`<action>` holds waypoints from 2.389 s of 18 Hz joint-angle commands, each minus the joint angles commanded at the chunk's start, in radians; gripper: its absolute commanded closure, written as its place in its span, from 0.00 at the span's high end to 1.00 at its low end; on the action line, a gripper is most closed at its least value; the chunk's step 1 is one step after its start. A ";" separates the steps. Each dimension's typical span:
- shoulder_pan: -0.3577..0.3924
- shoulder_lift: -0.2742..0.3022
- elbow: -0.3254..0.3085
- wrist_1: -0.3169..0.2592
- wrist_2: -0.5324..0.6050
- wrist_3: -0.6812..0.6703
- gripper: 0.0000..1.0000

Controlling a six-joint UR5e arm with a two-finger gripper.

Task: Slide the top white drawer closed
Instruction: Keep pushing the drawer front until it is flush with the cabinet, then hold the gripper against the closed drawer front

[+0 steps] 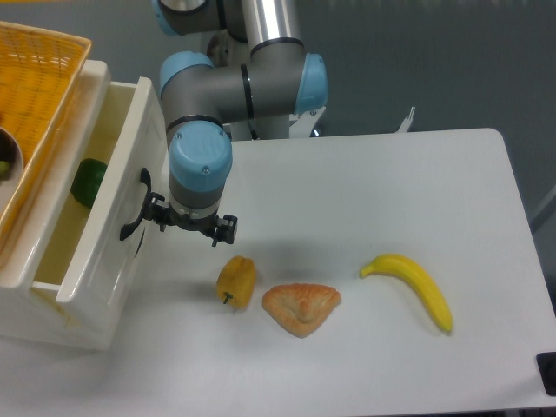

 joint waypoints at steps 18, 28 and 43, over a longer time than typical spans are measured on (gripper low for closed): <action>-0.038 0.000 -0.003 0.000 0.005 -0.003 1.00; -0.040 0.005 -0.006 -0.002 0.003 -0.006 1.00; -0.049 0.003 -0.005 0.000 0.003 -0.006 1.00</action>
